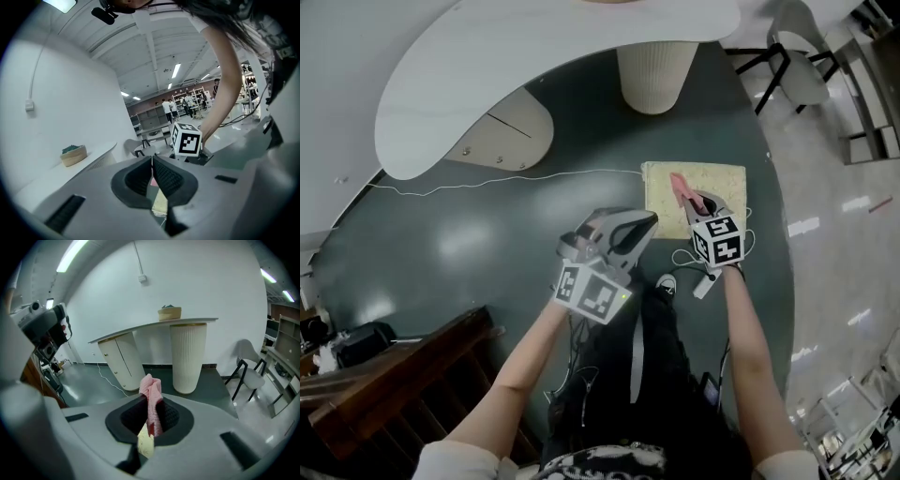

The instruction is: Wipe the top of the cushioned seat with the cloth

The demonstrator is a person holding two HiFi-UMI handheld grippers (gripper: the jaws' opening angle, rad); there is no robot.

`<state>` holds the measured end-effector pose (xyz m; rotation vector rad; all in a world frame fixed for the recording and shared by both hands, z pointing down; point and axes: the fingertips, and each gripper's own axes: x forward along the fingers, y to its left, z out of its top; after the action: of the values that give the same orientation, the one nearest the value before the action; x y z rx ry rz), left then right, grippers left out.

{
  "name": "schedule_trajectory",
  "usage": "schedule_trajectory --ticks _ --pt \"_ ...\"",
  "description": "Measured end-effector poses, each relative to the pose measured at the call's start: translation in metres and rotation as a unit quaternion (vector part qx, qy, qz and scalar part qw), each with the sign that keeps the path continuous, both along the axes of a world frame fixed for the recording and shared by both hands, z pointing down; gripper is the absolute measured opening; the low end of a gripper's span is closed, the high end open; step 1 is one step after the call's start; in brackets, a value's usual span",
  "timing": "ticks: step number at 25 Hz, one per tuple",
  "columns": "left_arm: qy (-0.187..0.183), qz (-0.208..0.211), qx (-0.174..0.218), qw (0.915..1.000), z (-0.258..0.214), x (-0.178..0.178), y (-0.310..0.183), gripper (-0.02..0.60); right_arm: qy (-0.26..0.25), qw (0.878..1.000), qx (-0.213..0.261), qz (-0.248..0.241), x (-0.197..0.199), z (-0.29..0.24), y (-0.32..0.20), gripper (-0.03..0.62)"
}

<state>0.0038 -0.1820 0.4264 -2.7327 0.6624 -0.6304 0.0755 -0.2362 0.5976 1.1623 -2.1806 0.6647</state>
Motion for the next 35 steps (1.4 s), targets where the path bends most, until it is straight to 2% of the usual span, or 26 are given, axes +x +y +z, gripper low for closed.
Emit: schedule_trajectory --ticks 4,10,22,28,35 --pt "-0.005 -0.012 0.003 0.9999 0.034 0.001 -0.017 0.009 -0.004 1.0 -0.021 -0.001 -0.004 0.052 -0.017 0.011" --pt "-0.031 -0.012 0.018 0.9993 0.083 -0.003 -0.037 0.009 0.015 0.999 -0.046 -0.013 -0.013 0.122 -0.033 0.011" --pt "-0.048 -0.028 0.004 0.9984 0.141 -0.016 -0.058 0.009 0.056 0.995 -0.071 -0.036 -0.016 0.193 -0.055 0.011" --pt "-0.047 -0.023 -0.003 0.9986 0.145 -0.011 -0.057 0.009 0.084 0.994 -0.075 -0.017 0.018 0.197 -0.057 0.011" --pt "-0.05 -0.005 -0.007 0.9987 0.147 0.011 -0.053 0.009 0.113 0.99 -0.083 0.033 0.093 0.199 -0.052 0.011"
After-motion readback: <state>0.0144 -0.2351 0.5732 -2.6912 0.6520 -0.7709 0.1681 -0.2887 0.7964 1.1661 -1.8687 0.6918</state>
